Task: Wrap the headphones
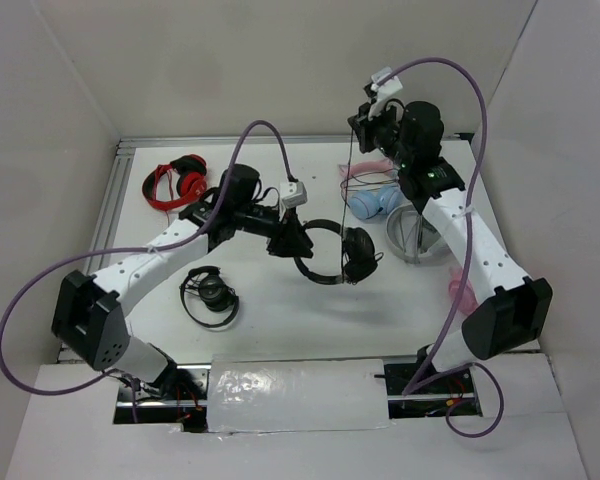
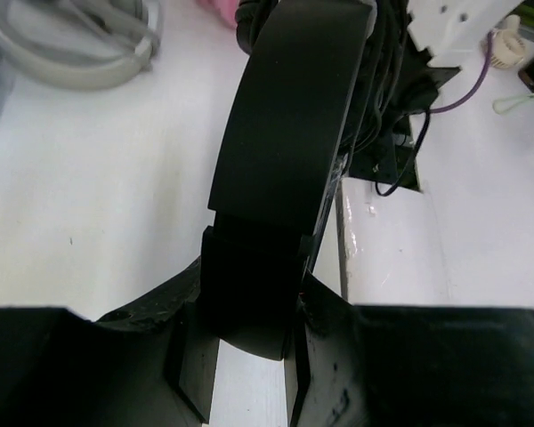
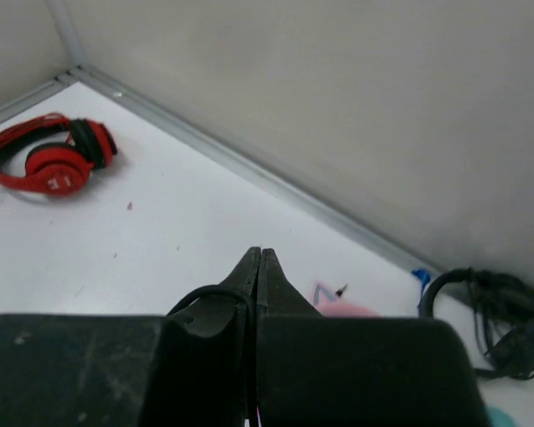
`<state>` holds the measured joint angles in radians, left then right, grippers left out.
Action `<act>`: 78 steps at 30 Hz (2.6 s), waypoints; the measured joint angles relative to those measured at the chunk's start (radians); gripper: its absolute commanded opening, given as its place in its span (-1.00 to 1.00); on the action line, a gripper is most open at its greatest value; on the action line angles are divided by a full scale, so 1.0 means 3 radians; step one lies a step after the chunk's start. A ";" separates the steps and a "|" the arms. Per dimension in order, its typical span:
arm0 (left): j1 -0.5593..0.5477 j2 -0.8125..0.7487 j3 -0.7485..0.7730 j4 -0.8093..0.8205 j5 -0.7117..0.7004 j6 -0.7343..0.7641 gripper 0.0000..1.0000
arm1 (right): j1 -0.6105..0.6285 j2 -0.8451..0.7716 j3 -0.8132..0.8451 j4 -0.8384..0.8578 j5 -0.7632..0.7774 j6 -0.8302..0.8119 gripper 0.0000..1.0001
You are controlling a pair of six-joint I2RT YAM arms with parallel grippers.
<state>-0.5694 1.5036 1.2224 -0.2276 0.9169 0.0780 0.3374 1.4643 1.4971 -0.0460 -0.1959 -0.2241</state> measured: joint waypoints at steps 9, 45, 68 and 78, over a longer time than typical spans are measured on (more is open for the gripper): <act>0.0033 -0.0633 -0.0085 0.0277 0.0217 -0.0235 -1.00 | -0.0404 -0.0009 -0.1172 0.0524 -0.1003 0.0693 -1.00; 0.0525 0.0242 0.0200 0.0886 -0.0806 -0.1623 -1.00 | 0.0401 -0.0871 -0.1525 -0.0985 -0.0674 0.1186 -1.00; 0.0148 0.0851 -0.0381 0.1359 -0.0446 -0.1826 -1.00 | 0.0223 -0.0423 -0.1808 -0.1542 -0.0168 0.2530 -0.94; -0.0076 0.1287 -0.0357 0.1278 -0.0329 -0.1934 -1.00 | 0.0319 -0.0338 -0.1967 -0.2052 0.0277 0.2874 -0.96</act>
<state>-0.5922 1.8896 1.1152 0.1558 0.8181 -0.5022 0.4332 1.3628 0.9070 -0.6617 -0.1127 0.6380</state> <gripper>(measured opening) 0.398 0.025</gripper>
